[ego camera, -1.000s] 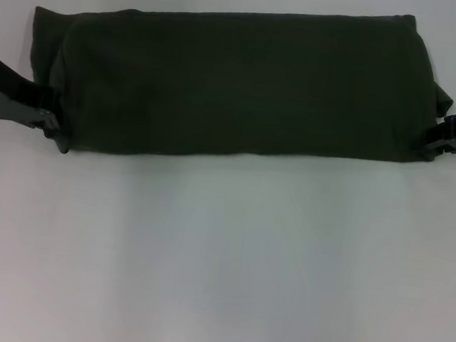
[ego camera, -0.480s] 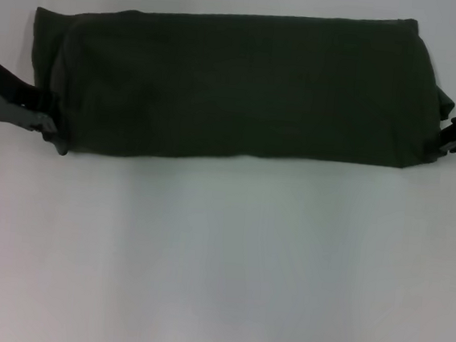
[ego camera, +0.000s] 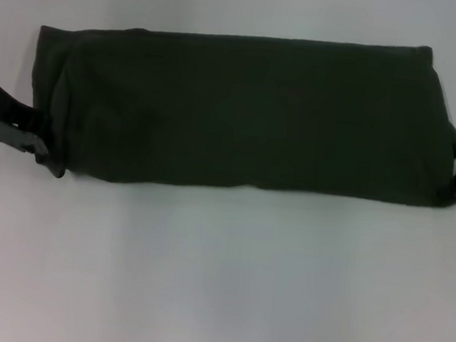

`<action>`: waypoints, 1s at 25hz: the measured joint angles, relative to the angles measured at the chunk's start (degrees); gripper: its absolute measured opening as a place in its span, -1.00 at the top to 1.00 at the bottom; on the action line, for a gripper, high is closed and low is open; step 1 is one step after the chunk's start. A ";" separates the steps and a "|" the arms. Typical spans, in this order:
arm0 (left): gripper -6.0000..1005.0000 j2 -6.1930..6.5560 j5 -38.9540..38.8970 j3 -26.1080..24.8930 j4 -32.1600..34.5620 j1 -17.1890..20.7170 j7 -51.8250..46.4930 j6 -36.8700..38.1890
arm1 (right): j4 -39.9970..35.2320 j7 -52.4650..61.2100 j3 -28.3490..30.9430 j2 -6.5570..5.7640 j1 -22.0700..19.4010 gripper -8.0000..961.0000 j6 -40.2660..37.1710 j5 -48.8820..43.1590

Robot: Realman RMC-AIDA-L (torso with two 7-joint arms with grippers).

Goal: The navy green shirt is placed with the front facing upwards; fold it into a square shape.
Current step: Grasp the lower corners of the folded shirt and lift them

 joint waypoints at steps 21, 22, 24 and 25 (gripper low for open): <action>0.98 -2.33 6.61 2.47 -6.21 6.27 0.25 9.85 | -0.05 -0.25 -2.89 1.36 -0.72 0.91 -7.67 -5.26; 0.98 -2.23 7.13 2.47 -6.16 6.31 0.20 9.68 | -0.05 -0.21 -2.89 1.35 -0.69 0.91 -7.67 -5.60; 0.98 -2.01 8.00 2.31 -6.16 6.31 -0.01 9.31 | -0.07 -0.21 -2.73 1.26 -0.72 0.91 -7.61 -5.83; 0.98 -1.95 8.18 2.31 -6.17 6.31 -0.05 9.27 | -0.07 -0.19 -2.61 1.16 -0.74 0.90 -7.53 -5.85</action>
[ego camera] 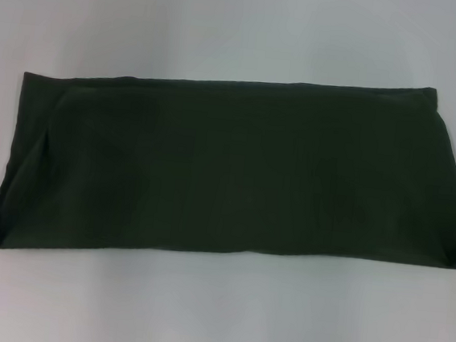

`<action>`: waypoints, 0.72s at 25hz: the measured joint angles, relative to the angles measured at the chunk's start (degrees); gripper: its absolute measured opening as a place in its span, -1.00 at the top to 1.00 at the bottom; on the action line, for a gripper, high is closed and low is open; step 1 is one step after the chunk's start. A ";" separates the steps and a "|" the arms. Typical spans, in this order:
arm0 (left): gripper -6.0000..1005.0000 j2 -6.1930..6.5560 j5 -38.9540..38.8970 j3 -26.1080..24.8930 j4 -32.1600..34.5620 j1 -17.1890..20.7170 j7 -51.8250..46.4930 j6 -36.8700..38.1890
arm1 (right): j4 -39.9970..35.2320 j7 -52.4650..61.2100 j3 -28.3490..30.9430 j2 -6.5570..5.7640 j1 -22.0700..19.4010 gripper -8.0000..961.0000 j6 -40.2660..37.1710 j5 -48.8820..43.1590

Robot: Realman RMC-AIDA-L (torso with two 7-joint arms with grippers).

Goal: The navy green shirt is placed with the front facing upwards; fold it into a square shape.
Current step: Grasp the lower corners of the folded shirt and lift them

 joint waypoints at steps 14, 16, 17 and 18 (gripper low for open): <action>0.98 0.20 5.47 -0.20 0.19 -0.06 -0.64 -2.17 | -0.02 0.08 -0.07 -0.24 -0.24 0.88 0.18 -0.01; 0.98 0.19 5.49 -0.13 0.23 -0.19 -0.89 -2.62 | -0.03 -0.01 -0.19 -0.13 -0.25 0.88 0.05 -0.01; 0.98 0.19 5.51 -0.13 0.26 -0.28 -0.97 -2.78 | -0.03 -0.05 -0.22 -0.08 -0.26 0.87 -0.02 -0.01; 0.98 0.19 5.51 -0.12 0.27 -0.38 -1.00 -2.87 | -0.03 -0.09 -0.22 0.00 -0.26 0.87 -0.09 -0.01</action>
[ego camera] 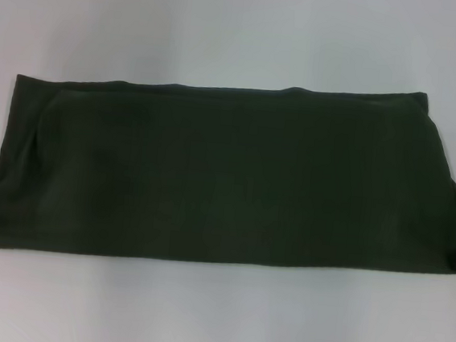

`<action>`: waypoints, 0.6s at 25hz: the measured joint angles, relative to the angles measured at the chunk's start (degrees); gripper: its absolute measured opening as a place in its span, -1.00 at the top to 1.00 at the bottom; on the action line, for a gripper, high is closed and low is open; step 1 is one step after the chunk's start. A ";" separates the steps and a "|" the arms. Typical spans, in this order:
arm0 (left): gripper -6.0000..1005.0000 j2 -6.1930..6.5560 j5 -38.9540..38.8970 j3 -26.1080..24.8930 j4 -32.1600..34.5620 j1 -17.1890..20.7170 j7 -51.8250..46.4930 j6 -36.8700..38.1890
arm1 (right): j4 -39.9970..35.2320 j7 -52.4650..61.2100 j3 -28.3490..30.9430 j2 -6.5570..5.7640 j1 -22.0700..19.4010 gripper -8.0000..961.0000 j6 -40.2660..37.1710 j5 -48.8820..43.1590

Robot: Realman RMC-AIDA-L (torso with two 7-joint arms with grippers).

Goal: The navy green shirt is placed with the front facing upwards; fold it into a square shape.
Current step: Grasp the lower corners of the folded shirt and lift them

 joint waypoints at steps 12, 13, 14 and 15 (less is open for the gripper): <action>0.88 -0.25 0.06 -0.17 -0.26 -0.42 -0.49 0.10 | -2.31 -0.19 2.19 0.22 -0.05 0.85 -1.38 0.37; 0.88 -0.22 0.05 -0.08 -0.18 -0.47 -0.79 0.07 | -2.50 -0.19 2.59 0.23 -0.05 0.85 -1.45 0.39; 0.87 -0.17 0.05 -0.04 -0.09 -0.52 -1.13 -0.02 | -2.66 -0.19 2.96 0.23 -0.05 0.85 -1.53 0.41; 0.86 -0.17 0.05 -0.03 -0.09 -0.55 -1.32 -0.08 | -2.79 -0.19 3.52 0.21 0.01 0.85 -1.69 0.44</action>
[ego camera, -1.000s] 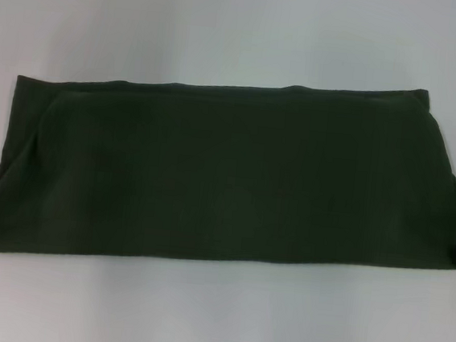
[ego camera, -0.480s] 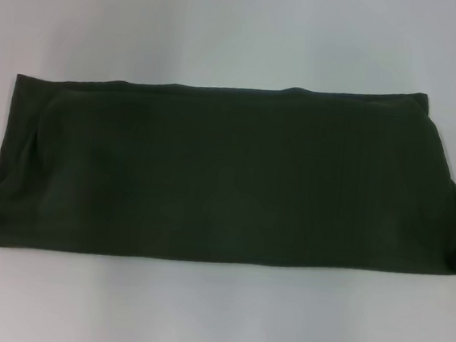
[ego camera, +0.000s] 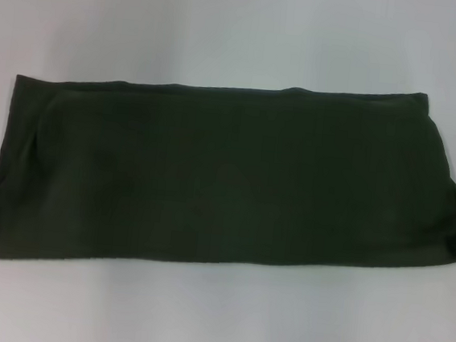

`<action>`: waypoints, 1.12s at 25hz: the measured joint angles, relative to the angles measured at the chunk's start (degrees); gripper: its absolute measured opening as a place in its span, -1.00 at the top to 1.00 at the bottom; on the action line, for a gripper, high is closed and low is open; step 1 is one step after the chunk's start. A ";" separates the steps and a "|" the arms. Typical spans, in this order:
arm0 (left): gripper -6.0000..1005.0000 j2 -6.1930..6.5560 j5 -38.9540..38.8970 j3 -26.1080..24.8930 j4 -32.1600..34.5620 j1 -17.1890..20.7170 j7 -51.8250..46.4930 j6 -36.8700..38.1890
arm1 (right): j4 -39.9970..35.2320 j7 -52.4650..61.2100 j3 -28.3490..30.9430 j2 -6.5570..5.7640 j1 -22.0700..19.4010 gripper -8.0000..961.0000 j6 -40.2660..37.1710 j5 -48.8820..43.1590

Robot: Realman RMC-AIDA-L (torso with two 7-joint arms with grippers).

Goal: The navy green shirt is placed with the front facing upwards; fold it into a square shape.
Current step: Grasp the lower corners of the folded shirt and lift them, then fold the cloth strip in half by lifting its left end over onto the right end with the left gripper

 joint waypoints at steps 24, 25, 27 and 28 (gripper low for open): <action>-0.36 3.94 -15.89 -14.70 -1.66 -5.47 7.62 5.17 | -9.63 -5.19 12.37 -3.85 -1.31 -0.24 -7.30 20.76; -0.42 4.22 -18.76 -14.99 0.34 -5.65 8.52 5.23 | -8.42 -6.16 12.39 -3.82 -1.51 -0.30 -6.82 22.78; -0.48 4.48 -22.81 -14.97 3.06 -5.72 9.98 4.91 | -5.68 -7.53 12.39 -3.81 -1.60 -0.37 -5.67 24.96; -0.48 4.45 -24.26 -14.93 3.86 -5.72 10.75 4.75 | -4.00 -8.21 12.38 -3.83 -1.54 -0.37 -5.16 25.67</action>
